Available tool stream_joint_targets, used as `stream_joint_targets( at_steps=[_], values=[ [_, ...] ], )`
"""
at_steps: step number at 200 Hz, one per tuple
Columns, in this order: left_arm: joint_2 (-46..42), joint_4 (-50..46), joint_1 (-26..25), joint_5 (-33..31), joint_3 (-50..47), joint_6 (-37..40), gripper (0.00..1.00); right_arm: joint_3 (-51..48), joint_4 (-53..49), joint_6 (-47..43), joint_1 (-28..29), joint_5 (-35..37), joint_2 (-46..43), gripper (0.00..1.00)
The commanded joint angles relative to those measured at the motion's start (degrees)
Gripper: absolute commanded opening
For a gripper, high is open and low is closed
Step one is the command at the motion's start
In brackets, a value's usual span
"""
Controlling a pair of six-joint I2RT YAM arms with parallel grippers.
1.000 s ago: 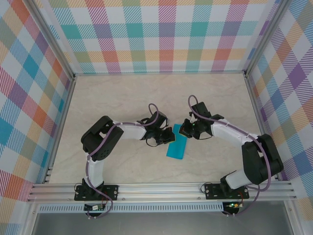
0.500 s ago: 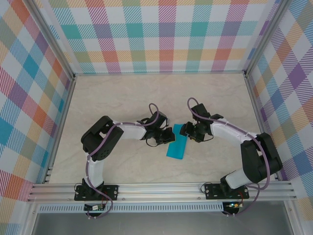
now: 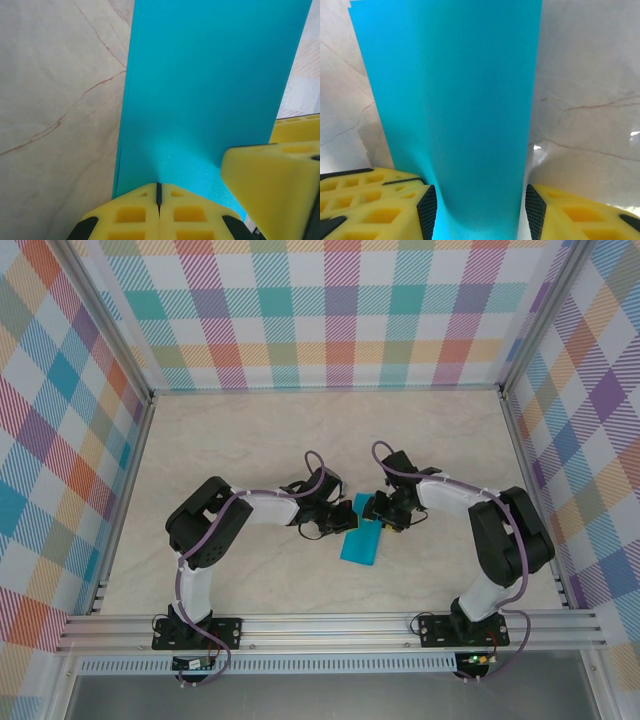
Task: Fold a paper plane with a square sheet of paper (pick it up from the middle)
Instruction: Hold the square sheet of paper at the center of the table.
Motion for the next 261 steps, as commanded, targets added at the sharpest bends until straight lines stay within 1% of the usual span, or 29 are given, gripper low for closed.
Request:
stream_joint_targets(
  at_steps=[1, 91, 118, 133, 166, 220, 261],
  values=[
    [3.00, -8.72, -1.01, -1.95, -1.59, 1.54, 0.00, 1.06, -1.62, -0.74, 0.19, 0.18, 1.16, 0.50],
    [2.87, -8.08, -1.00, -1.64, -1.03, 1.42, 0.00, 0.45, -2.98, 0.24, 0.19, 2.20, 2.80, 0.45],
    [2.56, -8.05, -1.02, -1.53, -0.70, 1.38, 0.01, 0.36, -3.06, 0.23, 0.19, 2.22, 3.04, 0.43],
    [2.54, -8.14, -1.02, -1.49, -0.47, 1.38, 0.02, 0.44, -3.15, 0.27, 0.19, 2.22, 3.04, 0.41],
    [2.74, -8.32, -1.02, -1.55, -0.32, 1.47, 0.02, 0.36, -3.40, 0.14, 0.19, 2.33, 3.14, 0.41],
    [2.14, -8.85, -1.04, -2.06, -0.46, 1.38, 0.03, 0.34, -3.26, -0.62, 0.19, 1.70, 3.60, 0.45],
    [0.81, -9.02, -1.01, -2.70, -1.77, 1.29, 0.02, 0.62, -3.68, -1.42, 0.19, 1.73, 4.72, 0.46]
  ],
)
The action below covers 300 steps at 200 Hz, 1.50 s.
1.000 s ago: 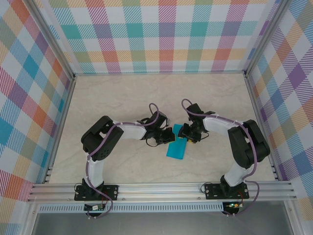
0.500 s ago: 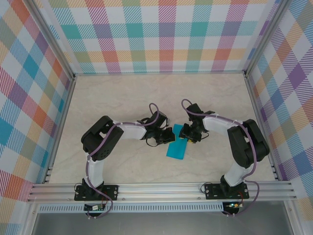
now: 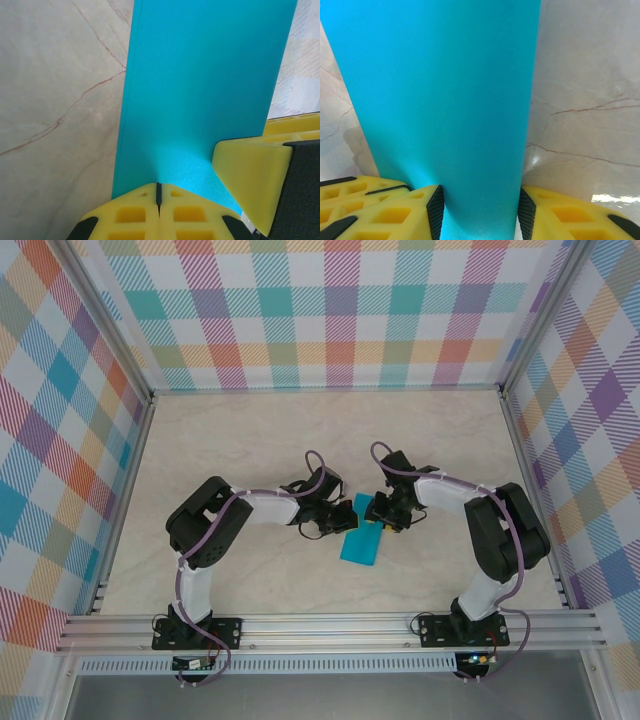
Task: Fold a paper plane with a square sheet of paper (pick it up from the middle)
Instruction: Hold the square sheet of paper at the center of the table.
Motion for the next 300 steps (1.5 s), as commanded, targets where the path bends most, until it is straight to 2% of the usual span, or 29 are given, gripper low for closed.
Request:
stream_joint_targets(
  at_steps=[1, 86, 124, 217, 300],
  values=[
    [0.81, -8.30, -0.99, -2.57, -2.36, 1.09, 0.02, -0.41, -2.06, -1.41, 0.19, 0.80, 3.05, 0.46],
    [-0.47, -6.90, -0.99, -2.49, -3.77, -0.01, 0.03, 0.03, -2.19, -2.58, 0.20, 0.97, 4.44, 0.48],
    [-0.86, -6.98, -0.91, -2.45, -2.85, 0.04, 0.03, -0.32, -1.59, -2.62, 0.19, 0.34, 4.47, 0.45],
    [-6.87, -5.29, 0.96, -5.02, -2.35, -3.73, 0.15, 0.74, -2.07, -4.54, 1.77, 1.76, 8.34, 0.47],
    [-6.55, -2.55, 1.91, -2.34, -2.63, -4.89, 0.15, 1.48, -3.01, -3.73, 2.39, 3.31, 10.12, 0.47]
  ],
)
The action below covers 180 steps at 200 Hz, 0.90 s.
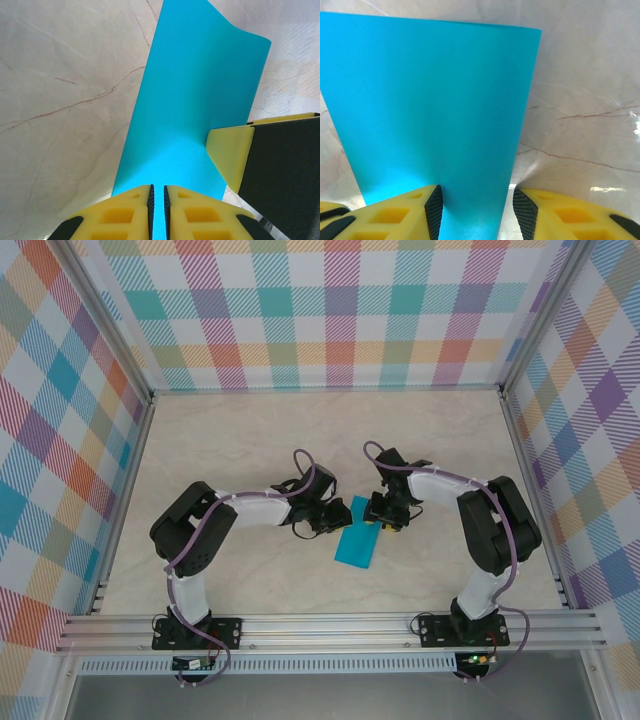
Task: Fold a paper plane with a square sheet of paper (pick it up from the middle)
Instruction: Hold the square sheet of paper at the center of the table.
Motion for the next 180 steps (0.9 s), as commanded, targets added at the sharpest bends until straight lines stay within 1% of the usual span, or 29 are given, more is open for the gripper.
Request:
stream_joint_targets(
  at_steps=[1, 53, 124, 180],
  values=[
    [-0.48, 1.34, 0.73, 1.39, -0.26, -0.86, 0.15, -2.84, 2.05, -0.66, 1.32, 1.63, 6.21, 0.47],
    [0.51, 2.33, 0.69, 3.79, 0.47, -0.60, 0.14, -2.47, 2.20, 1.46, 1.28, 1.62, 7.36, 0.48],
    [2.26, 2.95, 0.68, 6.08, 1.18, -0.63, 0.12, -2.29, 2.07, 1.34, 1.28, 1.41, 8.06, 0.49],
    [3.49, 2.60, 0.65, 6.68, 2.24, -0.42, 0.11, -2.56, 2.06, -0.55, 1.28, 1.60, 7.89, 0.47]
  ],
)
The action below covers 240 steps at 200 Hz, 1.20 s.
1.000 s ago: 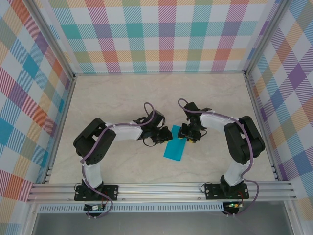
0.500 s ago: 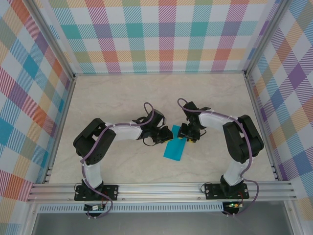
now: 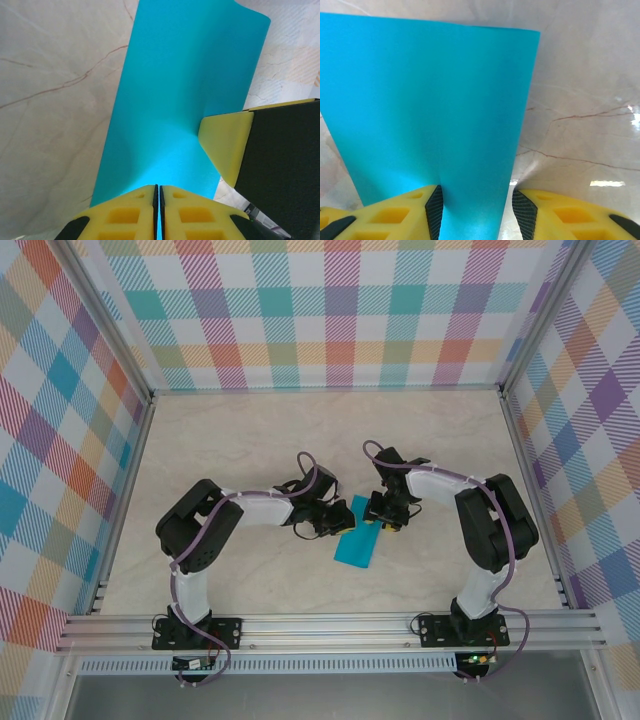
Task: Fold a paper plane with a square sheet of paper (pick it up from the middle)
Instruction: Hold the square sheet of paper at the center of the table.
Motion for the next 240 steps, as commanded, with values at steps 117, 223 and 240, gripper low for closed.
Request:
stream_joint_targets(
  at_steps=[117, 223, 240],
  values=[
    [3.47, -2.29, 0.36, 1.17, 3.73, 1.29, 0.09, -3.54, 3.84, -2.33, 1.22, 0.89, 7.34, 0.46],
    [5.84, -9.44, 0.11, -4.09, -0.27, 3.79, 0.00, -2.02, 2.00, -0.54, 1.25, -2.62, -7.73, 0.52],
    [6.19, -8.72, 0.03, -4.72, -1.25, 3.87, 0.00, -1.69, -0.18, 0.66, 1.22, 0.49, -13.65, 0.56]
  ],
)
